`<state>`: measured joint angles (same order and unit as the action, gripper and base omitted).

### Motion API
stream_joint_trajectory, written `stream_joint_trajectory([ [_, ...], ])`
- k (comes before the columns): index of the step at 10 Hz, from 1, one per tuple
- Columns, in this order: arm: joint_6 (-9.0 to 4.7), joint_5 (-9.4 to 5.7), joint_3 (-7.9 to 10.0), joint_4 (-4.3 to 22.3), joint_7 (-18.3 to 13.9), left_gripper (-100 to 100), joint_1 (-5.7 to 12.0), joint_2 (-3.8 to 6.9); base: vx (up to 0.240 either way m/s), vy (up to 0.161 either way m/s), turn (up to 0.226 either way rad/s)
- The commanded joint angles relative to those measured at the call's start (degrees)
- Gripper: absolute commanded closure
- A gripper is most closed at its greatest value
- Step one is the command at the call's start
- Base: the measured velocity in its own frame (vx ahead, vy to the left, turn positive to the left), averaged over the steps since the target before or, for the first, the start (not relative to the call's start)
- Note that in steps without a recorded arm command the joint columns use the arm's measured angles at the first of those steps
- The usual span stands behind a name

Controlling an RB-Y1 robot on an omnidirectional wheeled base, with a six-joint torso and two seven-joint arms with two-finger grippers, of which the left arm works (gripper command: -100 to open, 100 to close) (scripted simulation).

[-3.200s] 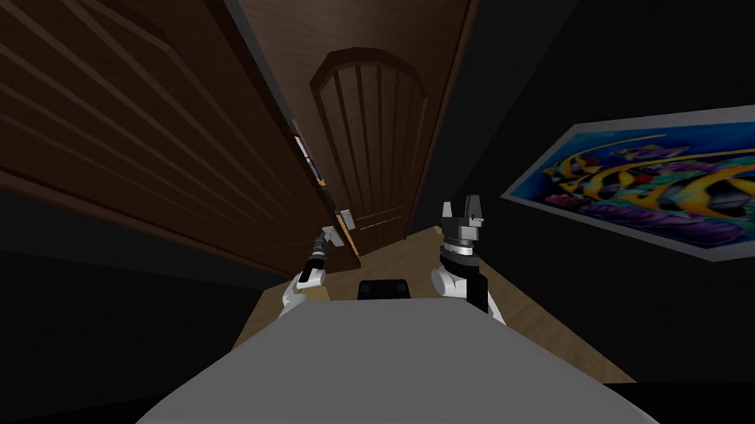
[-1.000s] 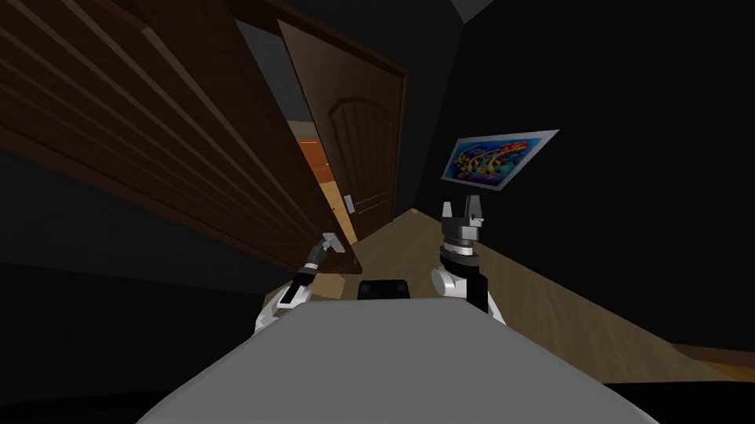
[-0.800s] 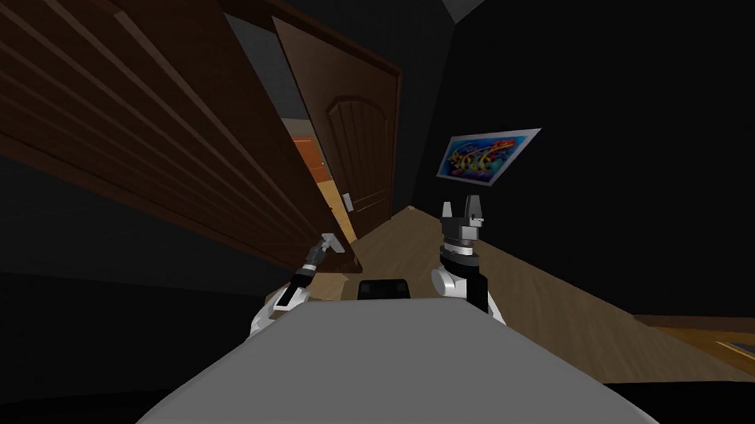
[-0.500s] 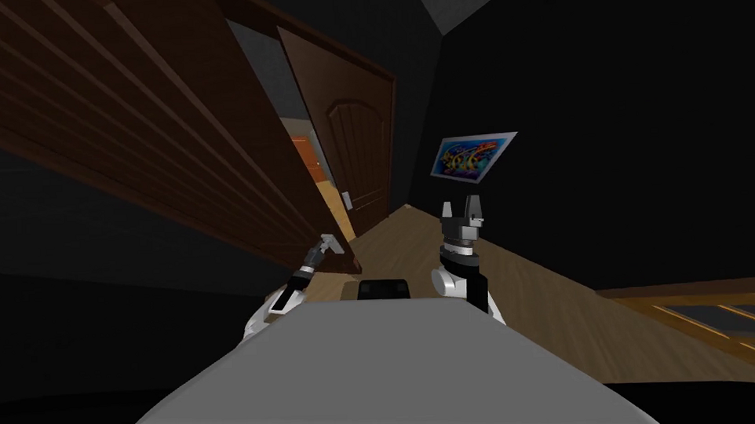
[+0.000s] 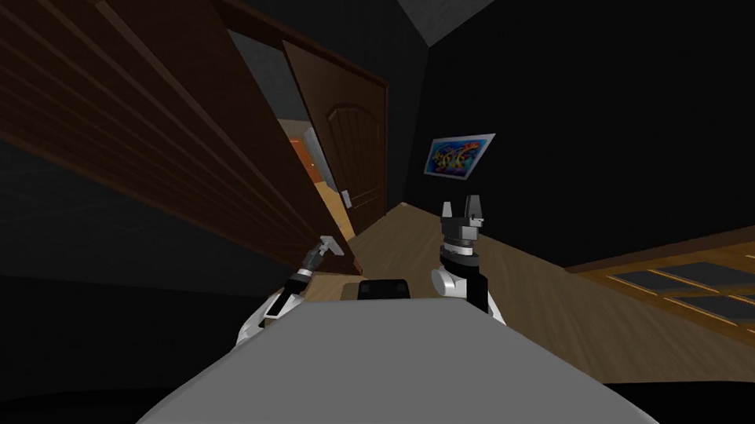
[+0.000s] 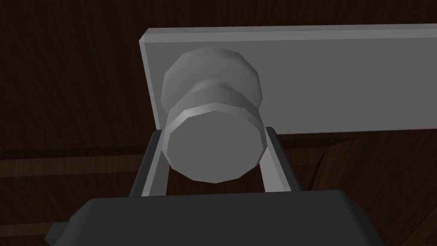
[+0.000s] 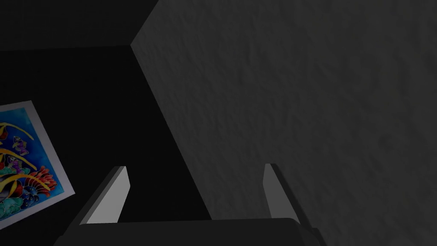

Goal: Pull the door open

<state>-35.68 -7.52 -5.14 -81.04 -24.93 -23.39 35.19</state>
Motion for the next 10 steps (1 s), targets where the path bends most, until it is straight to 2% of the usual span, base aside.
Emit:
stream_joint_trajectory([
  [1, -1.57, 0.16, -0.69, 0.5, -0.6, 100, -0.42, 0.74, -0.215, 0.085, -0.168],
  [6, -5.17, 0.27, -1.74, 1.6, -2.3, 100, -1.30, 3.01, -0.212, 0.090, -0.140],
  [8, -6.13, 0.30, -2.02, 1.9, -2.8, 100, -1.53, 3.62, -0.181, 0.080, -0.086],
  [9, -5.51, 0.21, -1.59, 2.0, -2.5, 100, -1.34, 3.56, -0.081, 0.049, -0.020],
  [10, -6.47, 0.28, -1.92, 2.5, -2.9, 100, -1.61, 4.05, -0.111, 0.058, -0.082],
])
